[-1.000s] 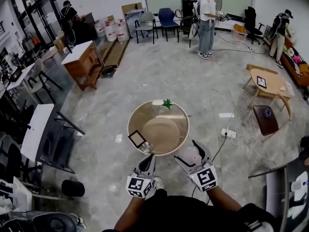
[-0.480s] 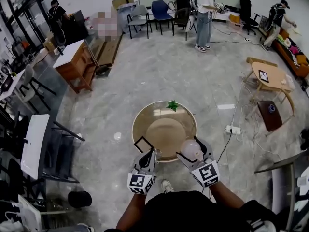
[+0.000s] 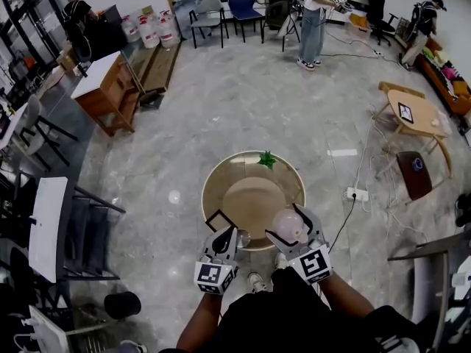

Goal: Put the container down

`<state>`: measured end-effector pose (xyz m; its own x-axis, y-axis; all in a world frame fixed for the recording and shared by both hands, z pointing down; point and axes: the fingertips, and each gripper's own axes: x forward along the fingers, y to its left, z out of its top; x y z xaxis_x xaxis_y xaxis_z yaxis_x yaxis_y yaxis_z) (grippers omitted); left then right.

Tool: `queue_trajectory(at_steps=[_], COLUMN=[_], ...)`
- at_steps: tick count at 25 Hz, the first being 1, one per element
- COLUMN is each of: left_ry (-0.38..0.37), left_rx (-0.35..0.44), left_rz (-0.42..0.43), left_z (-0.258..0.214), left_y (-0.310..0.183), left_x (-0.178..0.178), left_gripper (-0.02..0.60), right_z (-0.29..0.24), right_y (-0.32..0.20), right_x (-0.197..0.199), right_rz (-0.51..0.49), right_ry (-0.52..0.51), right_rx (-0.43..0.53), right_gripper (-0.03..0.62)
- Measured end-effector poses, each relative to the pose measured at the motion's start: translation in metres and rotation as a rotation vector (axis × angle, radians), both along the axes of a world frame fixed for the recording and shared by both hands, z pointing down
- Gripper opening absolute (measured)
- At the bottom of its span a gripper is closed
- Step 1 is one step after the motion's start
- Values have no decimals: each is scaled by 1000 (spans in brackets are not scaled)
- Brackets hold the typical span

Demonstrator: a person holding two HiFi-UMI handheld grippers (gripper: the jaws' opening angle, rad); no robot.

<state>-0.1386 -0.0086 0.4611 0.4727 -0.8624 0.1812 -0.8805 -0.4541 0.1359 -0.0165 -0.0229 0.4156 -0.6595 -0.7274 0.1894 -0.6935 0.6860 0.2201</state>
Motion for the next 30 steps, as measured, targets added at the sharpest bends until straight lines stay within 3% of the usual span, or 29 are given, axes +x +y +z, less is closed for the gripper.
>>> queue_trajectory(at_steps=[14,20,26,30], left_ry=[-42,-72,-84,-44], left_rx=[-45,-113,-174,-202], left_rz=[-65,-99,-82,-40], left_z=[22,51,86,111], left_y=[-134,-174,-202,-214], left_x=[-12,-3,13,26], left_gripper=[0,0,0,0], right_z=[36,68,125,174], right_y=[-139,-182,-213,-222], right_x=[-9,-4,1,-2], right_rz=[-84,-140,-168,-185], right_ry=[-1,20,30,76], right_rx=[-115,-204,-286,-329], right_gripper=[403,403,403,403])
